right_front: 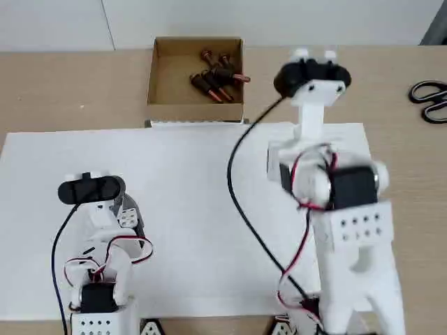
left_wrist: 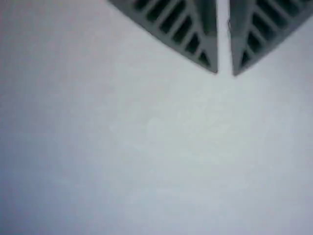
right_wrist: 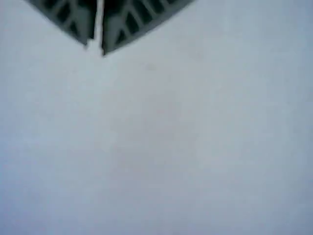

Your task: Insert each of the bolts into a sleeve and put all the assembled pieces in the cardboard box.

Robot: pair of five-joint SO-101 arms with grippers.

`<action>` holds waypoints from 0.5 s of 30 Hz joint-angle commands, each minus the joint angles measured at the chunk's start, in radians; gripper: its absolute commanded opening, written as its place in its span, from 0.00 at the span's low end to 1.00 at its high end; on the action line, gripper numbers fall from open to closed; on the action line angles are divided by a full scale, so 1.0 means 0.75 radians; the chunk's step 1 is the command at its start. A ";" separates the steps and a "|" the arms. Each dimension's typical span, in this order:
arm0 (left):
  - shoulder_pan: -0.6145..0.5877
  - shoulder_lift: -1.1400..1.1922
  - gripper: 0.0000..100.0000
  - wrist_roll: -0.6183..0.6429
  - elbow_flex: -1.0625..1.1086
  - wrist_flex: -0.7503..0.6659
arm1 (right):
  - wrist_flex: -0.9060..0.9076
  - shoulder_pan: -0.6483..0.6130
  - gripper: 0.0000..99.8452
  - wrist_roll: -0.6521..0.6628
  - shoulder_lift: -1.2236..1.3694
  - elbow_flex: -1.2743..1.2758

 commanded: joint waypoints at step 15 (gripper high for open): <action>0.000 -0.010 0.01 0.006 -0.007 -0.029 | -0.950 0.230 0.00 0.188 -0.838 1.491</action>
